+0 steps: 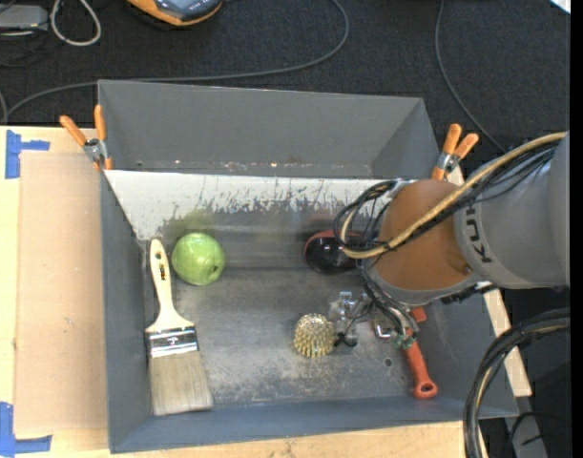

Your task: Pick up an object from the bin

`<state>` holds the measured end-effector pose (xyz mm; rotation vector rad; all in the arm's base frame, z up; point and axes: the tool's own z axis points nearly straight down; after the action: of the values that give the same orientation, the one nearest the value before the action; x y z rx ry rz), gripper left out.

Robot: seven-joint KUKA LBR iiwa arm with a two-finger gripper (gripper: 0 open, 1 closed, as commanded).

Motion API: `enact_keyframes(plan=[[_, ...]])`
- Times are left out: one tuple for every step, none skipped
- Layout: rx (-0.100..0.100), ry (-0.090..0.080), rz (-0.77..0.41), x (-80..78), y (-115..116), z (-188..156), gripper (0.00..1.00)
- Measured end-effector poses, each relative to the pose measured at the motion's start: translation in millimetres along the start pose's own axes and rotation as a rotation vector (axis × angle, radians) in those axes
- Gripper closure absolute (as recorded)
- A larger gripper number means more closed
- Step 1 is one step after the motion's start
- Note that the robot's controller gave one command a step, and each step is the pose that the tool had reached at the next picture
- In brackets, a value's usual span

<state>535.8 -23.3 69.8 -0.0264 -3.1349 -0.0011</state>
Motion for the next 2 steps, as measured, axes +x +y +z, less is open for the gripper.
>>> enact_keyframes(plan=[[0.002, 0.000, 0.059, -8.9, -63.0, 0.1, 0.00], [-0.001, 0.000, 0.056, -8.9, -60.5, 0.2, 0.00]])
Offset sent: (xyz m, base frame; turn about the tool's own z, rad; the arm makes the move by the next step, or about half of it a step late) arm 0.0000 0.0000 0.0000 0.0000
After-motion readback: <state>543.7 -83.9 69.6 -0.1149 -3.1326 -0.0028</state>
